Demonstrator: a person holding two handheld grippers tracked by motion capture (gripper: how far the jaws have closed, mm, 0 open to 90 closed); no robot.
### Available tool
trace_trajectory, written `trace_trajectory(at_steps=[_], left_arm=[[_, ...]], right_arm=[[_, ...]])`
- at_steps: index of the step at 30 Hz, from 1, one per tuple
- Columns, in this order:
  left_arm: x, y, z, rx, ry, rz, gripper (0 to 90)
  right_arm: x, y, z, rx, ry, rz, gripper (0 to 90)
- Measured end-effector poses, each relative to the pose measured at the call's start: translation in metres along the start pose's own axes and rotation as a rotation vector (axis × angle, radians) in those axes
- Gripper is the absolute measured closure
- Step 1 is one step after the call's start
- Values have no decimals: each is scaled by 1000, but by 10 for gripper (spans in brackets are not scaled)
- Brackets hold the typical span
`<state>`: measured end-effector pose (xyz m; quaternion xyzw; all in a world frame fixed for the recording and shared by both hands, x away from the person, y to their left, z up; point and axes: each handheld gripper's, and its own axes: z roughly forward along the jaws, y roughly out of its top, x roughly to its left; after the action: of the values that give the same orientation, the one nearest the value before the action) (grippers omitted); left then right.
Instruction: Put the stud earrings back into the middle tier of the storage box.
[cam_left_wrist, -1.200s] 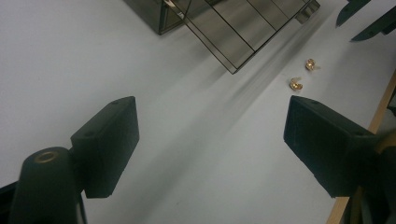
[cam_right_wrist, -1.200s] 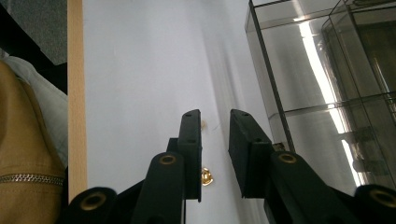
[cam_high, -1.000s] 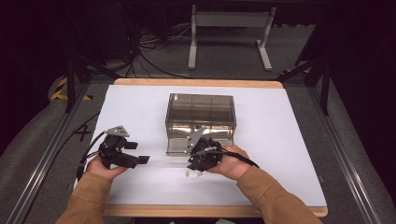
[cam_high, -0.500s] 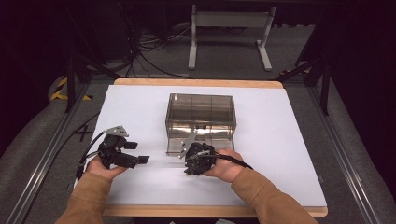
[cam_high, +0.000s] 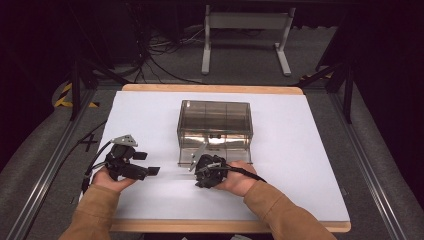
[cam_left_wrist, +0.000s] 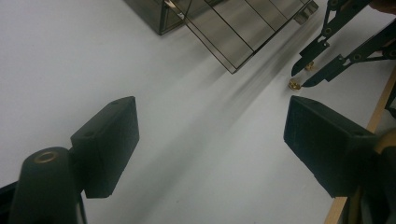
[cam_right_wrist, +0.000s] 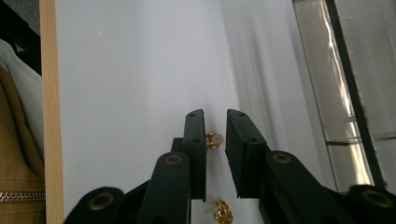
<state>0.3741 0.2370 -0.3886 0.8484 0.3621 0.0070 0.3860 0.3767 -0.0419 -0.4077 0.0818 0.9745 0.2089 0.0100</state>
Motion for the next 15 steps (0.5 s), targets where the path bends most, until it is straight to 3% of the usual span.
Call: trace_trajectory(at_steps=[15], left_arm=[[0, 0, 0, -2, 1, 0, 186]], right_arm=[[1, 1, 5, 26, 10, 15, 859]])
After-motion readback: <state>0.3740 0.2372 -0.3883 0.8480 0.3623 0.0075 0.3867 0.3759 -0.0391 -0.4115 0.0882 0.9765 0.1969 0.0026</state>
